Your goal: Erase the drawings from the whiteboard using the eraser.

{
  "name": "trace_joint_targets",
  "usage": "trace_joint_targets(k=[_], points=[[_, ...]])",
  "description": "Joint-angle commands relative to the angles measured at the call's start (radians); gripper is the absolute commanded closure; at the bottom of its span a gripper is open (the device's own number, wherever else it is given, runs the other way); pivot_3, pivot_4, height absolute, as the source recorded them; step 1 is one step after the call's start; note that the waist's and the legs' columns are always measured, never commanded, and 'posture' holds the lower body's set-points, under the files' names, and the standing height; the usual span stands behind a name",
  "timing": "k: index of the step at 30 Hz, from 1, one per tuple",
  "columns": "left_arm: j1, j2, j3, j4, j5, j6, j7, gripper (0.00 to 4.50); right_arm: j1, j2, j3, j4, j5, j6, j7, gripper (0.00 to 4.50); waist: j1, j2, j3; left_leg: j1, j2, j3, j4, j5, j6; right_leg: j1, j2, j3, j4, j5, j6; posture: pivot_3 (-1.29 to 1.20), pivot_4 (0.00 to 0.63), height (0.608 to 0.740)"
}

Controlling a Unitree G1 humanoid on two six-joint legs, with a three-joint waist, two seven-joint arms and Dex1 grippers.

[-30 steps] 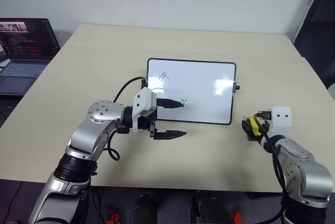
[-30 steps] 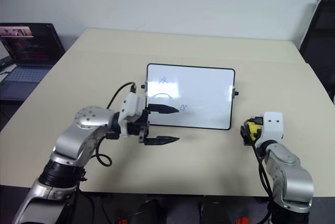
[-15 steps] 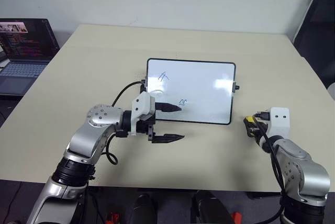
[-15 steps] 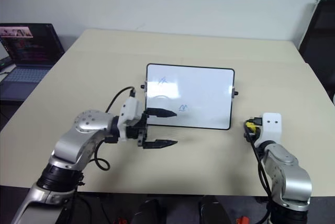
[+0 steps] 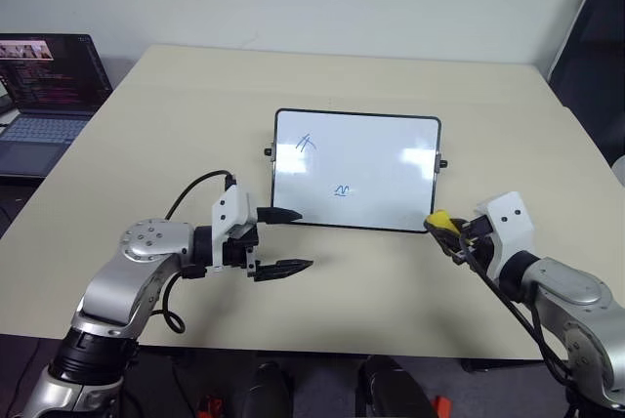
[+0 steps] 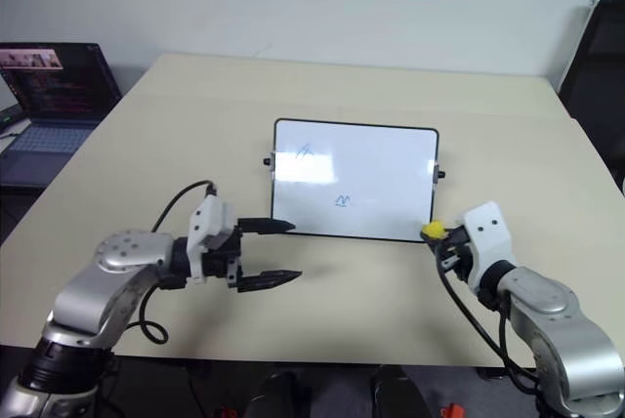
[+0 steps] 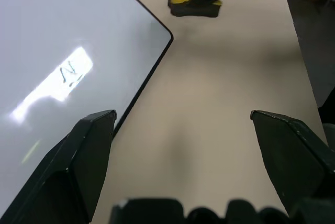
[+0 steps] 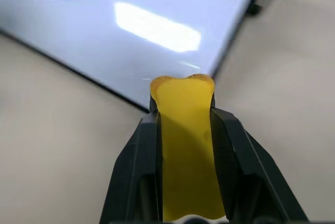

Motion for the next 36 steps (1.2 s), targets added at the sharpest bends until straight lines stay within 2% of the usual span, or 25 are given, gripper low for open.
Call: trace_joint_targets(k=[1, 5, 12, 16, 20, 24, 29, 34, 36], points=[[0.007, 0.030, 0.055, -0.043, -0.011, 0.004, 0.016, 0.00, -0.048, -0.056, 0.049, -0.065, 0.042, -0.004, 0.040, 3.54, 0.000, 0.000, 0.000, 0.000, 0.000, 0.000, 0.001, 0.000, 0.000, 0.000, 0.000, 0.000, 0.000, 0.000, 0.000, 0.00, 0.150, 0.740], [0.005, 0.058, 0.068, -0.023, 0.018, -0.009, 0.033, 0.00, -0.161, -0.108, 0.208, -0.035, 0.011, -0.070, 0.059, 3.54, -0.004, 0.000, 0.000, 0.001, 0.000, 0.001, 0.001, 0.000, 0.000, 0.000, 0.000, 0.001, 0.000, 0.001, 0.000, 0.00, 0.150, 0.740], [0.016, 0.067, 0.072, -0.024, 0.031, -0.010, 0.051, 0.00, -0.434, -0.089, 0.541, 0.255, -0.267, -0.289, -0.020, 3.54, -0.003, 0.000, 0.000, 0.000, 0.000, 0.001, 0.000, 0.000, 0.000, -0.002, 0.000, 0.000, -0.001, 0.001, -0.001, 0.00, 0.150, 0.740], [0.049, 0.074, 0.082, -0.022, 0.039, -0.028, 0.046, 0.00, -0.546, -0.051, 0.658, 0.420, -0.397, -0.407, -0.020, 3.55, -0.003, 0.000, 0.000, 0.000, 0.000, 0.001, -0.002, 0.000, 0.000, -0.002, 0.000, 0.000, -0.001, 0.000, -0.001, 0.00, 0.150, 0.740], [0.083, 0.079, 0.084, -0.027, 0.045, -0.045, 0.037, 0.00, -0.624, 0.025, 0.693, 0.544, -0.471, -0.472, -0.019, 3.54, -0.003, 0.000, 0.000, -0.001, 0.000, 0.001, -0.002, 0.000, 0.000, -0.002, 0.000, 0.000, 0.000, 0.000, -0.001, 0.00, 0.150, 0.740], [0.099, 0.077, 0.084, -0.043, 0.044, -0.045, 0.041, 0.00, -0.627, 0.059, 0.731, 0.592, -0.509, -0.492, 0.038, 3.54, 0.001, 0.000, 0.000, -0.001, 0.001, 0.001, -0.002, 0.000, 0.000, -0.002, 0.000, -0.001, 0.000, 0.000, -0.001, 0.00, 0.150, 0.740], [0.098, 0.075, 0.086, -0.050, 0.039, -0.042, 0.045, 0.00, -0.610, 0.029, 0.777, 0.592, -0.550, -0.486, 0.127, 3.54, 0.002, 0.000, 0.000, 0.000, 0.001, 0.001, -0.002, 0.000, 0.000, -0.002, 0.000, -0.001, 0.000, 0.000, -0.001, 0.00, 0.150, 0.740], [0.088, 0.074, 0.082, -0.048, 0.040, -0.044, 0.043, 0.00, -0.631, 0.038, 0.720, 0.648, -0.635, -0.519, 0.057, 3.54, 0.002, 0.000, 0.000, 0.000, 0.001, 0.001, 0.000, 0.000, 0.000, -0.001, 0.000, -0.001, 0.001, 0.001, -0.001, 0.00, 0.150, 0.740], [0.082, 0.072, 0.078, -0.044, 0.042, -0.046, 0.041, 0.00, -0.616, 0.025, 0.713, 0.648, -0.637, -0.526, 0.084, 3.55, 0.002, 0.000, 0.000, 0.000, 0.001, 0.001, 0.001, 0.000, 0.000, -0.001, 0.000, -0.001, 0.001, 0.001, -0.001, 0.00, 0.150, 0.740]])
